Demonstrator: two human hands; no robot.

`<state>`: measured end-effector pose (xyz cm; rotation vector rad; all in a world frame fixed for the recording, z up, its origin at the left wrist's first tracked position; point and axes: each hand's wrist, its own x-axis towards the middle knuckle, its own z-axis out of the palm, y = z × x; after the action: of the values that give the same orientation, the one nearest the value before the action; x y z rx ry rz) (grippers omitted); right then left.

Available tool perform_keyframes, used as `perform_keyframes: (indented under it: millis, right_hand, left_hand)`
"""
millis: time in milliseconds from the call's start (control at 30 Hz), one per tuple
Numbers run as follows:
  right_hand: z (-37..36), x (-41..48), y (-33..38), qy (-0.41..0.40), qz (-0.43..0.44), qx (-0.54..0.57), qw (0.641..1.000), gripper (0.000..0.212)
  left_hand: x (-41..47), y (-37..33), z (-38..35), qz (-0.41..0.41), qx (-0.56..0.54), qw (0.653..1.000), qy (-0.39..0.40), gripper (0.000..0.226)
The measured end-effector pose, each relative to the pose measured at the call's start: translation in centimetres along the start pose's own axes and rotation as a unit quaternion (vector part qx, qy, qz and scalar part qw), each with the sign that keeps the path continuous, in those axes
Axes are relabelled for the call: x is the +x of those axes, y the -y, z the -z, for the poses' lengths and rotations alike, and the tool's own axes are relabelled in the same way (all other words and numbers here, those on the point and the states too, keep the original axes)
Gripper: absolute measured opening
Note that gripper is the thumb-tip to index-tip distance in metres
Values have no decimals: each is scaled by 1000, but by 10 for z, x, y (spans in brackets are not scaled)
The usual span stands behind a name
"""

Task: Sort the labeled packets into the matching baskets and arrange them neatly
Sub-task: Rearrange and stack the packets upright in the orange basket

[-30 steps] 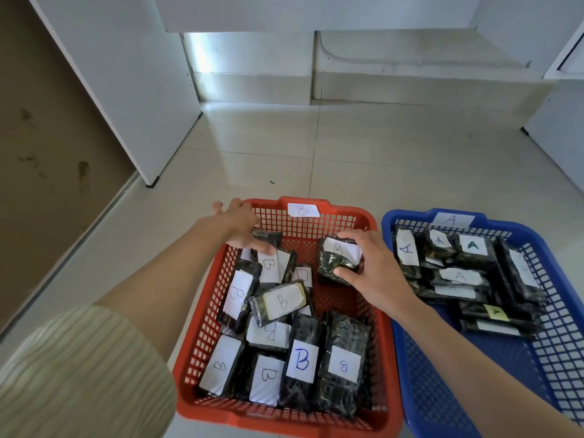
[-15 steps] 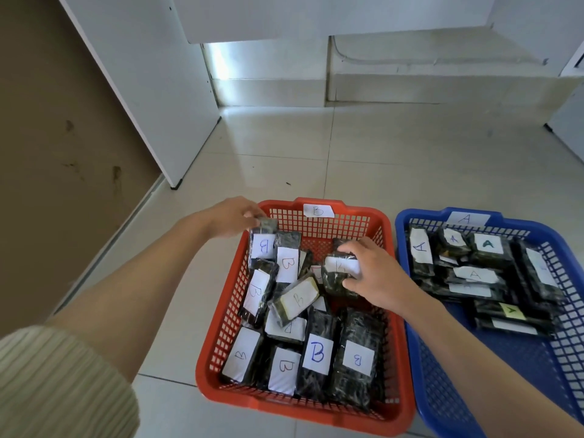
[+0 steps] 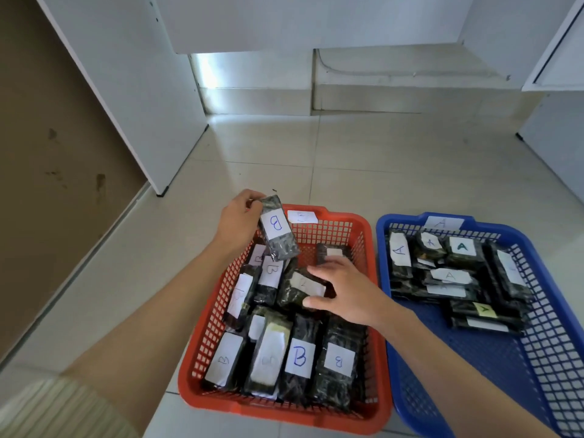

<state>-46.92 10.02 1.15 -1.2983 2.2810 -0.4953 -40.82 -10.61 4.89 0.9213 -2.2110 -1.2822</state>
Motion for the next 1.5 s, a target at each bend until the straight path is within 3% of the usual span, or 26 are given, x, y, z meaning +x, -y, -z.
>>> perform_keyframes:
  millis: [100, 167, 267, 433, 500, 567, 667, 833, 933, 1267, 1500]
  right_hand:
    - [20, -10, -14, -119, -19, -67, 990, 53]
    - [30, -16, -29, -168, -62, -131, 975, 53]
    - [28, -22, -42, -127, -110, -177, 970, 59]
    - [13, -21, -50, -113, -106, -204, 967, 58]
    - [9, -20, -54, -115, -105, -208, 966, 58]
    - [2, -20, -59, -124, -103, -215, 963, 62]
    - [-8, -20, -64, -130, -96, -211, 964, 82]
    - [-11, -21, -59, -139, -95, -175, 970, 76]
    - [-9, -23, -55, -126, -108, -145, 975, 59]
    - [-6, -22, -36, -108, -164, -46, 979, 72]
    - [-5, -29, -35, -99, -166, -71, 979, 68]
  left_hand:
    - [-7, 0, -30, 4, -11, 1000, 11, 14]
    - [-8, -1, -50, -9, 15, 1000, 21, 16]
    - [-6, -3, -81, 7, 51, 998, 44, 19]
    - [5, -3, -127, 67, 66, 993, 72, 27]
    - [3, 2, -139, 71, 100, 985, 120, 32]
    - [-3, 10, -146, 62, 124, 973, 184, 40]
    - [-11, 17, -144, 11, 181, 959, 215, 51]
    - [-20, 14, -127, -5, 189, 930, 316, 70]
    - [-25, 12, -128, -44, 246, 921, 299, 83]
    - [-31, 10, -137, -50, 282, 918, 276, 87]
    - [-38, 13, -140, -69, 286, 921, 257, 78]
